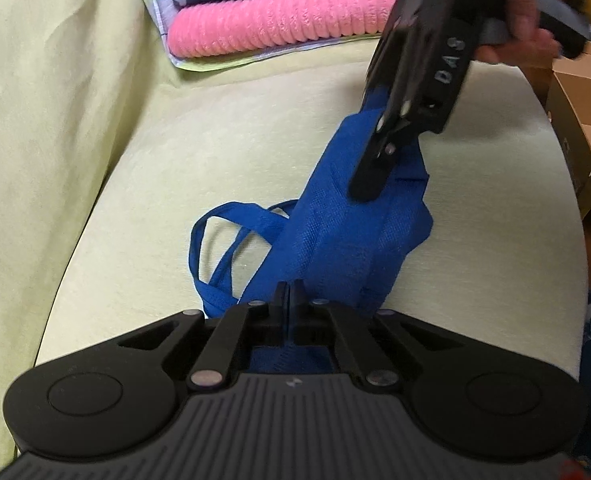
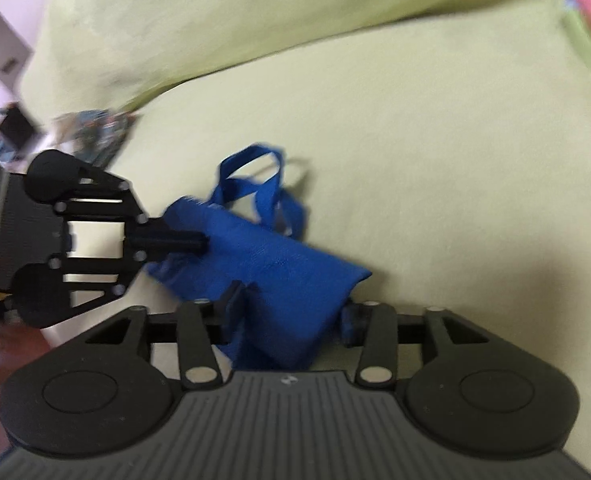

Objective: Fold shopping bag

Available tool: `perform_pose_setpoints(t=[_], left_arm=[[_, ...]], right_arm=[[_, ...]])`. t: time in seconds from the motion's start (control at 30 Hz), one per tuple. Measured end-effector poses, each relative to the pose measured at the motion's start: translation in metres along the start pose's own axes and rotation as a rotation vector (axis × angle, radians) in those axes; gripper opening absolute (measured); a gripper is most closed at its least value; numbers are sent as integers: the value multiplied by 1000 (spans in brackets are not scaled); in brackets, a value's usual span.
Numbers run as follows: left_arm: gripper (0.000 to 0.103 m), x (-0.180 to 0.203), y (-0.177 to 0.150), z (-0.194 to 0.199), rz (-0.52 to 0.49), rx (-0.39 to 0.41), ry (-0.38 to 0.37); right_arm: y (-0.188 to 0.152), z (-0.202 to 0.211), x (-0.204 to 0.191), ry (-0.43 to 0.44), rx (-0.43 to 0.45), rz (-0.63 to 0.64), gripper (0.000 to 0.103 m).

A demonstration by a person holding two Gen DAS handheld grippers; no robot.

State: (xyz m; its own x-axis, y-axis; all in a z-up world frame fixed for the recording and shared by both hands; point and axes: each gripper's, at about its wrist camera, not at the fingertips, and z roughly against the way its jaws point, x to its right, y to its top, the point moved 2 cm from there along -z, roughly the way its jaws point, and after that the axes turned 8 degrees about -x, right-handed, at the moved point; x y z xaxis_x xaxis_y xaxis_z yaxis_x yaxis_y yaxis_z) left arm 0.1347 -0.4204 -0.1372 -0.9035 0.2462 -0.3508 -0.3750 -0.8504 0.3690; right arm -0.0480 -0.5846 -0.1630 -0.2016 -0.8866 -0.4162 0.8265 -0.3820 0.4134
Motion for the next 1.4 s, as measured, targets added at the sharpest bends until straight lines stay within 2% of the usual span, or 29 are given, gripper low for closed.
perform_pose_setpoints(t=[0.13, 0.27, 0.3, 0.37, 0.4, 0.47, 0.57, 0.63, 0.73, 0.87, 0.93, 1.0, 1.2, 1.27, 1.4], left_arm=[[0, -3, 1, -2, 2, 1, -5], [0, -2, -7, 0, -22, 11, -15], [0, -1, -8, 1, -25, 13, -17], [0, 0, -8, 1, -28, 14, -16], [0, 1, -8, 1, -30, 14, -16], [0, 2, -8, 2, -39, 13, -13], [0, 2, -8, 1, -49, 13, -14], [0, 1, -8, 1, -51, 13, -21], [0, 2, -7, 1, -51, 10, -22], [0, 3, -5, 2, -56, 7, -10], [0, -1, -4, 2, -51, 6, -16], [0, -2, -4, 2, -50, 5, -20], [0, -2, -5, 4, -56, 0, -13], [0, -3, -5, 4, -51, 2, -17], [0, -6, -6, 5, -37, 6, -31]], right_arm=[[-18, 26, -20, -198, 150, -8, 47], [-42, 51, -48, -369, 352, 37, 40], [-48, 52, -57, -384, 382, 70, 35], [-56, 43, -74, -426, 399, 132, 28], [-59, 34, -80, -453, 394, 166, 20], [-62, 12, -86, -497, 344, 216, 13], [-67, -14, -81, -540, 274, 200, 3], [-71, -30, -72, -552, 184, 176, 4], [-73, -29, -72, -548, 220, 159, 4], [-68, -10, -64, -510, 239, 15, 5], [-69, 9, -69, -504, 318, -52, 8], [-68, 26, -78, -496, 403, -67, 9], [-50, 41, -91, -485, 555, -85, 9], [-45, 35, -92, -439, 519, -82, 9], [-43, -3, -82, -432, 373, -76, 9]])
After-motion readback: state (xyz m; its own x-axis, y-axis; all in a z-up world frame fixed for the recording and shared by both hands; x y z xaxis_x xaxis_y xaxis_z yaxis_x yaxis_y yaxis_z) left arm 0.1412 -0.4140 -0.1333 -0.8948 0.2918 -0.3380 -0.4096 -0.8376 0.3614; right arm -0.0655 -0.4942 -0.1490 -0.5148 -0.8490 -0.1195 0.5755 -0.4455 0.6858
